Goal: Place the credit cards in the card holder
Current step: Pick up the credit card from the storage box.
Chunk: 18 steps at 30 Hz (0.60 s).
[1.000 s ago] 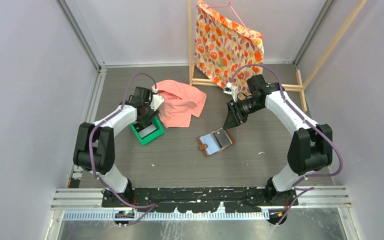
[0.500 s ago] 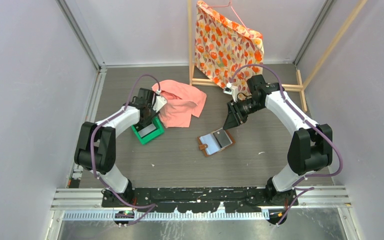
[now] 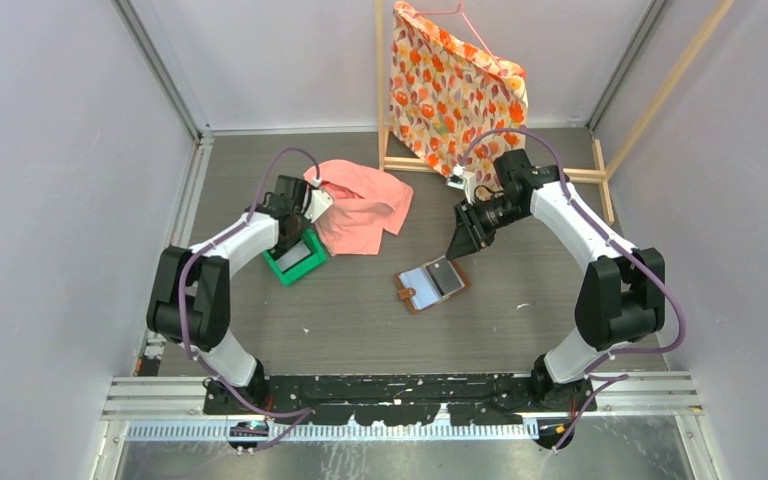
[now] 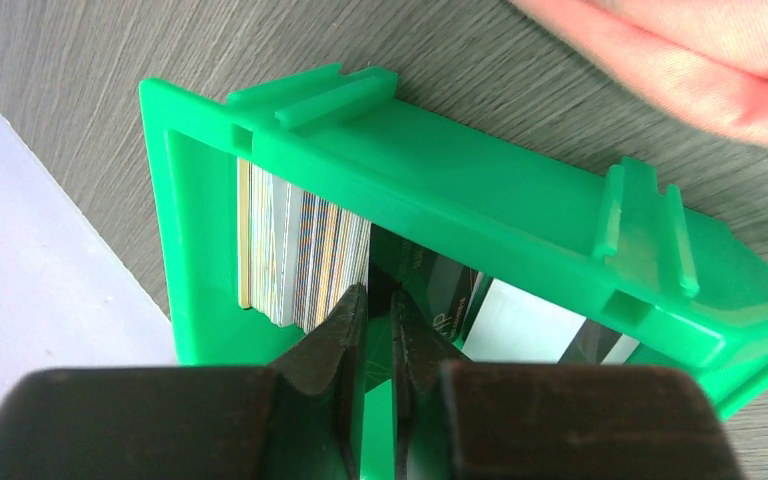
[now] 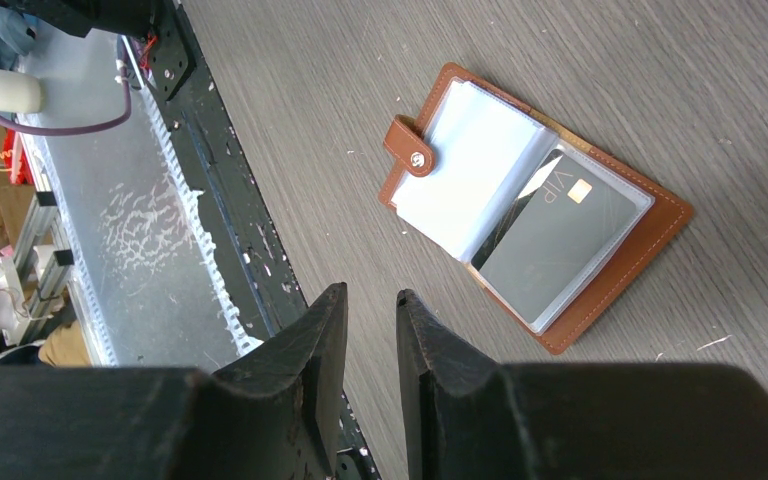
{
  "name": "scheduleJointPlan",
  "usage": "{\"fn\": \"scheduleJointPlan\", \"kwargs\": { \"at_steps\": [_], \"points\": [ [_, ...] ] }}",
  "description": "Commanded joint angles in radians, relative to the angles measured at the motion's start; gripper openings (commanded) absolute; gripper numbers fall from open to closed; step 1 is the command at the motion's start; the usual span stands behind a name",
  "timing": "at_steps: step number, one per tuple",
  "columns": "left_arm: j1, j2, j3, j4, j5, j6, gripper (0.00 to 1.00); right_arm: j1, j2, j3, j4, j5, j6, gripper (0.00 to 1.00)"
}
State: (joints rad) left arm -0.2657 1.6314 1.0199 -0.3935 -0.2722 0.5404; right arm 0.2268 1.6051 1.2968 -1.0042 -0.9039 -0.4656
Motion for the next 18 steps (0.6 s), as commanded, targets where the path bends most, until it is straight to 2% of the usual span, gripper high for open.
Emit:
{"fn": "scheduleJointPlan", "kwargs": {
  "at_steps": [1,3,18],
  "points": [
    [0.005,-0.035,-0.011,0.003,0.015,0.003,0.06,-0.004,-0.031,0.010,-0.007,-0.027,-0.015,0.30],
    [0.004,-0.038,-0.009,-0.004,0.021,0.001,0.01,-0.003,-0.032,0.011,-0.007,-0.027,-0.015,0.30],
    [0.010,-0.087,0.007,-0.070,0.041,-0.010,0.00,-0.003,-0.031,0.011,-0.008,-0.030,-0.016,0.30]
  ]
}}
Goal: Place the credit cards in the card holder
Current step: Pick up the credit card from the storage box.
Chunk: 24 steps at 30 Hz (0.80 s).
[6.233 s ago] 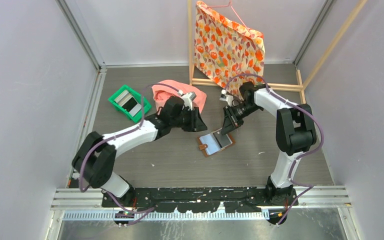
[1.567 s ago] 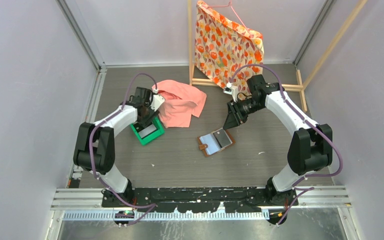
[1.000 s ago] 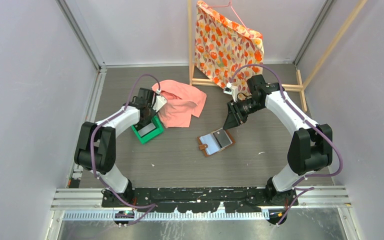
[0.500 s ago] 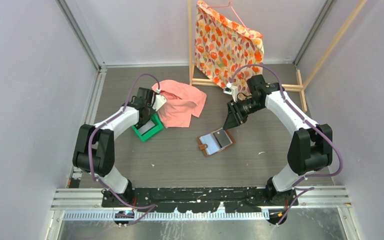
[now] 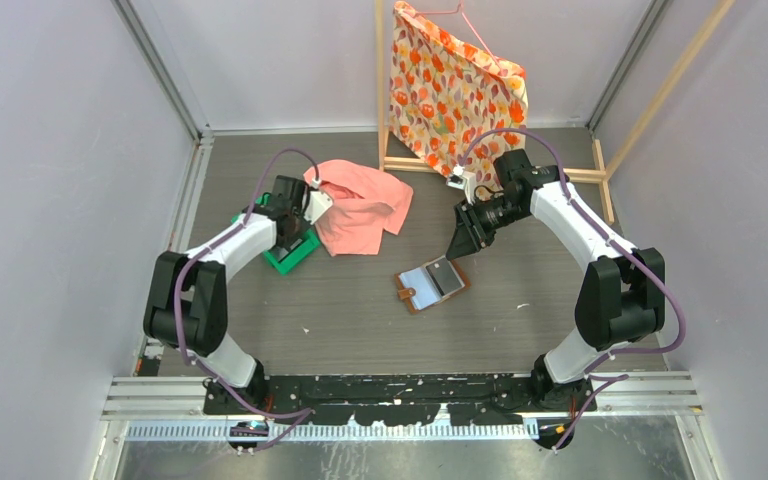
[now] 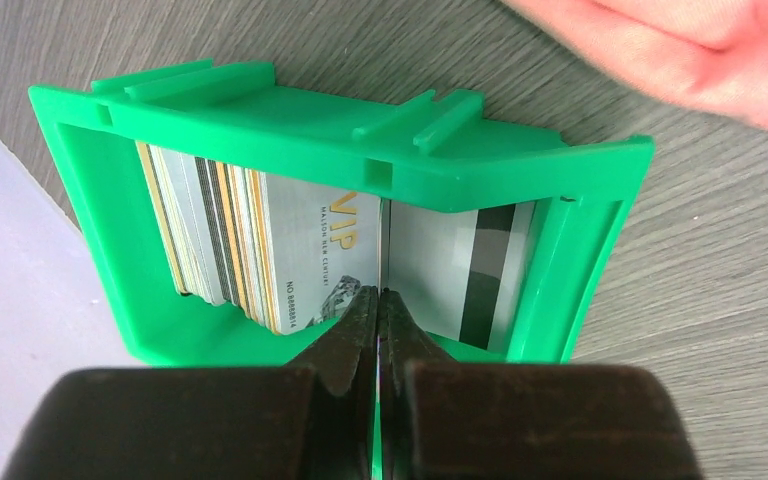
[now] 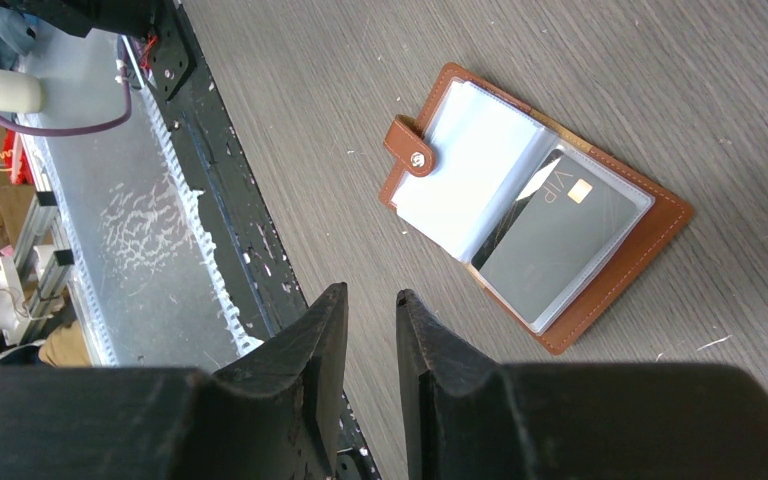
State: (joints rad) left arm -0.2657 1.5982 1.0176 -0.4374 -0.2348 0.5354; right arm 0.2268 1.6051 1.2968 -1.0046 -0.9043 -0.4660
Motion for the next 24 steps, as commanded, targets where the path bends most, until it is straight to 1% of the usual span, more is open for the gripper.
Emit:
{"fn": "scheduleJointPlan", "kwargs": {
  "at_steps": [1,12,24],
  "points": [
    [0.013,-0.060,0.011,-0.030,0.004,-0.012,0.00,-0.003,-0.032,0.011,-0.008,-0.030,-0.016,0.30],
    [0.043,-0.142,0.048,-0.095,0.021,-0.094,0.00,-0.004,-0.027,0.010,-0.008,-0.034,-0.016,0.30],
    [0.115,-0.230,0.097,-0.165,0.121,-0.218,0.00,-0.004,-0.023,0.008,-0.006,-0.036,-0.016,0.30]
  ]
}}
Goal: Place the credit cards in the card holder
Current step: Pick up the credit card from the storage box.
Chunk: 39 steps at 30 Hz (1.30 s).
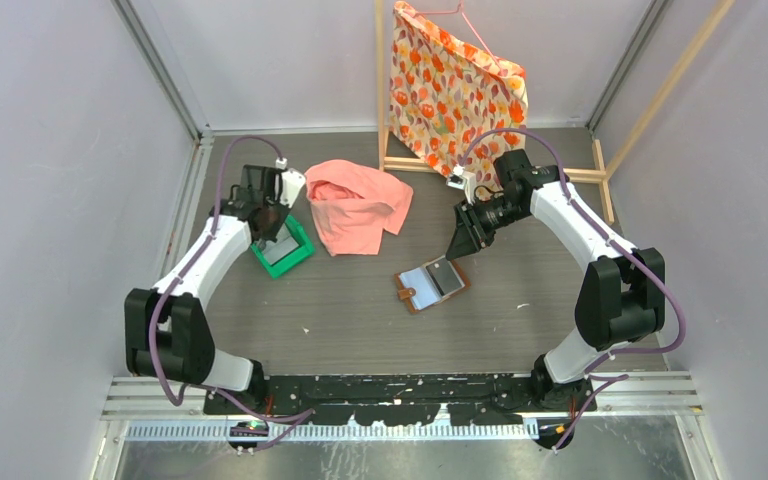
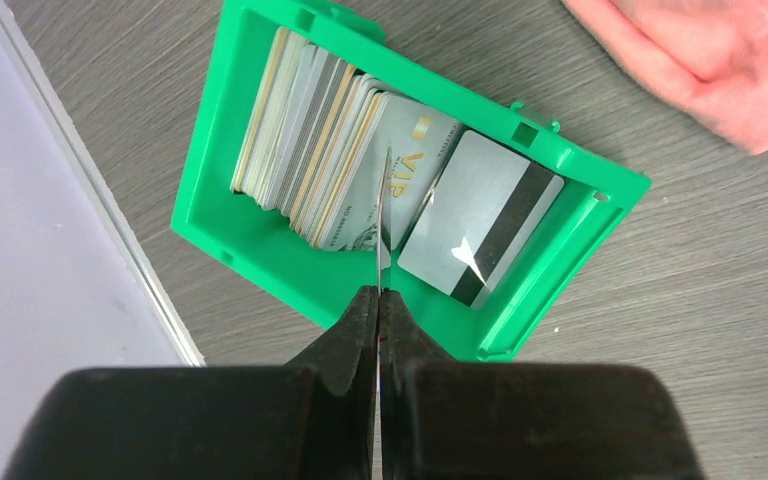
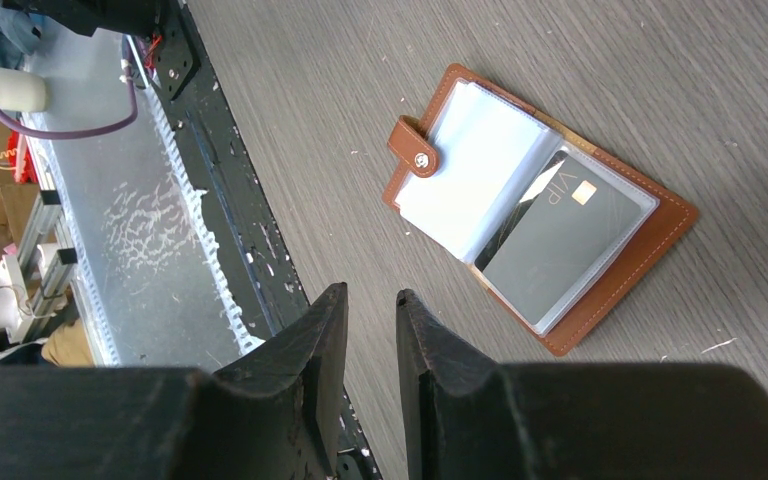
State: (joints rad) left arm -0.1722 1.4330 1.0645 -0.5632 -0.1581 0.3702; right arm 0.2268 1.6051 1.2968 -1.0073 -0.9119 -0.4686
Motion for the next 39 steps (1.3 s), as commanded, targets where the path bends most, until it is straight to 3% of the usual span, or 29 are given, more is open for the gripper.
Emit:
{"fn": "scheduleJointPlan", "kwargs": {
  "at_steps": [1,12,21,27,34,39],
  "points": [
    [0.023,-0.073,0.050,-0.038,0.048,-0.054,0.00,-0.003,-0.022,0.008,-0.004,-0.030,-0.013,0.30],
    [0.093,-0.052,0.059,-0.026,0.185,-0.094,0.00,-0.004,-0.026,0.006,-0.005,-0.031,-0.013,0.30],
    [0.201,0.124,0.170,-0.106,0.372,-0.187,0.00,-0.003,-0.025,0.007,-0.006,-0.031,-0.015,0.30],
    [0.226,0.204,0.246,-0.187,0.342,-0.261,0.00,-0.003,-0.020,0.007,-0.007,-0.033,-0.016,0.30],
    [0.226,0.232,0.278,-0.238,0.206,-0.451,0.00,-0.003,-0.013,0.008,-0.008,-0.034,-0.016,0.30],
    [0.225,0.231,0.297,-0.273,0.247,-0.454,0.00,-0.004,-0.010,0.006,-0.009,-0.036,-0.017,0.29]
  ]
}}
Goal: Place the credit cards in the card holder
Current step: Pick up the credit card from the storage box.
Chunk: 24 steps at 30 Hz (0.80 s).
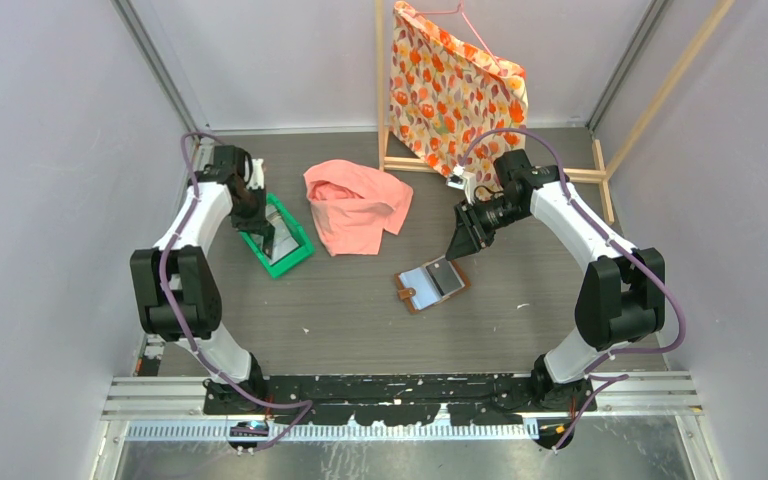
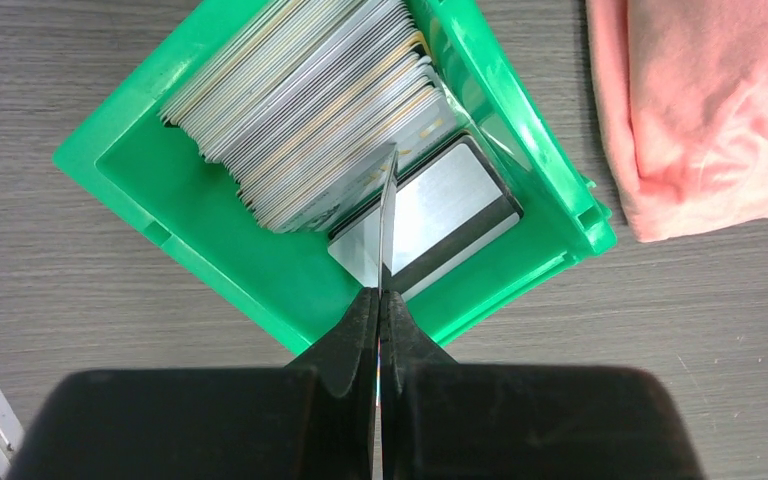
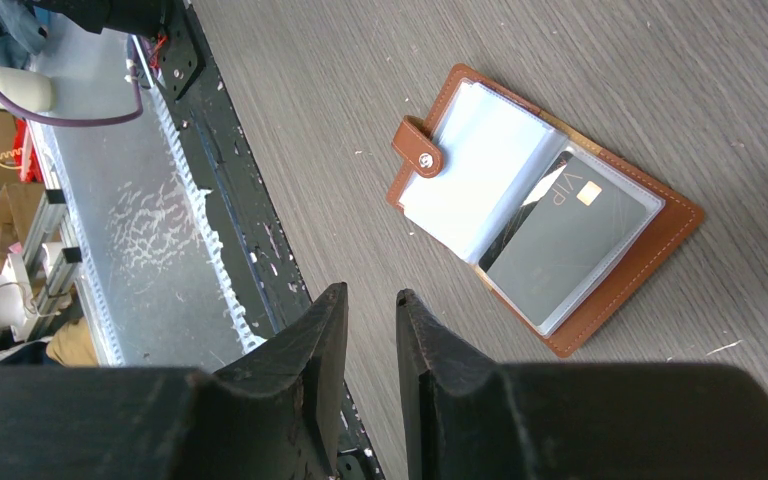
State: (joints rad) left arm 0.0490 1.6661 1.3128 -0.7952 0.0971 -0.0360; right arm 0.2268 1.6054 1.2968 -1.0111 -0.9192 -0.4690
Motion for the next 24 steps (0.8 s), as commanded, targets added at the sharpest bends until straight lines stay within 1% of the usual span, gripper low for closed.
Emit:
{"fn": "scheduleJointPlan", "kwargs": {
  "at_steps": [1,13,18,24],
  "points": [
    [0.005,-0.002,0.051,-0.041,0.001,-0.041,0.00,-0.004,-0.010,0.007,-0.004,-0.030,-0.016,0.30],
    [0.004,0.100,0.104,-0.030,0.158,0.099,0.01,-0.004,-0.009,0.009,-0.008,-0.033,-0.019,0.30],
    [0.003,0.092,0.063,0.025,0.129,0.163,0.04,-0.004,-0.007,0.009,-0.012,-0.036,-0.025,0.30],
    [0.003,0.096,0.037,0.063,0.117,0.170,0.08,-0.003,-0.004,0.012,-0.020,-0.038,-0.030,0.30]
  ]
}}
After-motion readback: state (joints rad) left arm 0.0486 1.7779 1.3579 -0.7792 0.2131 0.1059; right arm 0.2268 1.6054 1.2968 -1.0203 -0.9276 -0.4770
